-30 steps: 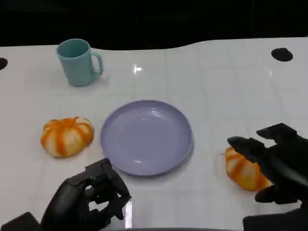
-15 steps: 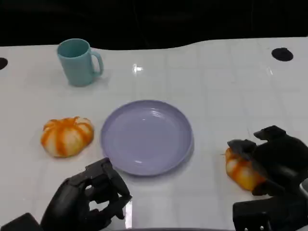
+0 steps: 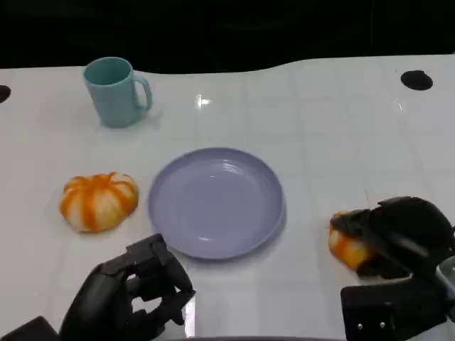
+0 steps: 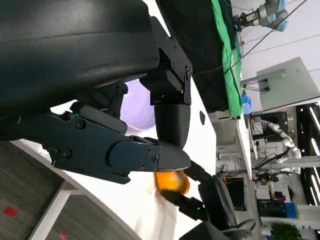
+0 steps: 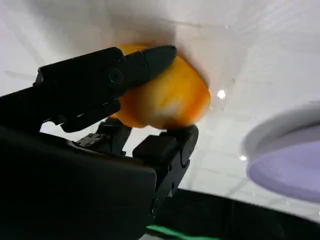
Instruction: Grasp the bread from the table and place it into the plate.
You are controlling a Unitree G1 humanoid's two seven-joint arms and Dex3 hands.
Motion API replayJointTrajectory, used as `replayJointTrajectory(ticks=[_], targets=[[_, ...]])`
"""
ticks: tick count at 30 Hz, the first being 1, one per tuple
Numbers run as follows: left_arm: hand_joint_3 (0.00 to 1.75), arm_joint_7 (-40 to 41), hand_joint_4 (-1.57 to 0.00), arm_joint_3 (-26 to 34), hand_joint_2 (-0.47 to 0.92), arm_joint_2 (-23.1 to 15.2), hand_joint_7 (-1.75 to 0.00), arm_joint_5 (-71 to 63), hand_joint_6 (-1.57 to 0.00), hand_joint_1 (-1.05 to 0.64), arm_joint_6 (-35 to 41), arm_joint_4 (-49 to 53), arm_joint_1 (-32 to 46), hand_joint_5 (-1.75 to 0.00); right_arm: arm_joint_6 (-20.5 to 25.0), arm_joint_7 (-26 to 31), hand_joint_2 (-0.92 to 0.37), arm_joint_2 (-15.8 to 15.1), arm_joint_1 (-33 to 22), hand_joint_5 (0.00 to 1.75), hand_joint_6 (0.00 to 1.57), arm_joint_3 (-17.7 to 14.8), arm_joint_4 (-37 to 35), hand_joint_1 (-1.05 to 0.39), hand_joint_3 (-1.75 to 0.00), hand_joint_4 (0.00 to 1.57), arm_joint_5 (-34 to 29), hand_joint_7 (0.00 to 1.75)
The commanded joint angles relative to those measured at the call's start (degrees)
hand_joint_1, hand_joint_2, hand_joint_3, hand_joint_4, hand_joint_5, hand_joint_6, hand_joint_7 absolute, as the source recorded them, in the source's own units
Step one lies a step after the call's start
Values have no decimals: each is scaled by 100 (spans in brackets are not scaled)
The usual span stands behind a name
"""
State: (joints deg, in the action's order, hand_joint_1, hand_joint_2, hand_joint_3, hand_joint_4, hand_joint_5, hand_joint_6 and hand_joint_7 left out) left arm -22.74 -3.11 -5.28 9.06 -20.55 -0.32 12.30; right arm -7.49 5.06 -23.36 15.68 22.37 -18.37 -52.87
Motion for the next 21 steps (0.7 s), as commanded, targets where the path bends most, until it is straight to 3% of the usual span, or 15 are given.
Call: replayJointTrajectory(ticks=[1,3,5,11,15,21], targets=[[32,86,-68,-12,92,-42,-156,-71,-58,-56,45,-62,40,-175,-333,527,-81,-157,99,174,86,-23,-242,-14,-32,90,117,133],[32,103,-68,-21,92,-39,-156,-110,-58,-56,24,-57,40,-175,-376,624,-63,-177,129,174,76,-34,-267,-14,-71,88,125,153],[32,105,-68,-27,92,-22,-156,-122,-58,-56,19,-57,40,-175,-492,875,-53,-174,165,175,70,-72,-327,-13,-90,86,154,165],[32,78,-68,-55,92,-12,-156,-56,-58,-53,84,-74,43,-175,-903,1624,-39,-106,315,175,73,-180,-477,-10,-111,90,331,169],[32,98,-68,-68,92,-10,-157,-75,-58,-53,141,-114,59,-175,-1079,1810,-31,-53,396,175,75,-258,-345,-11,-127,95,497,170],[31,159,-68,-58,92,-15,-155,-193,-59,-57,74,-116,78,-175,-1373,1873,-30,33,421,175,73,-314,-187,-13,-130,97,743,173]])
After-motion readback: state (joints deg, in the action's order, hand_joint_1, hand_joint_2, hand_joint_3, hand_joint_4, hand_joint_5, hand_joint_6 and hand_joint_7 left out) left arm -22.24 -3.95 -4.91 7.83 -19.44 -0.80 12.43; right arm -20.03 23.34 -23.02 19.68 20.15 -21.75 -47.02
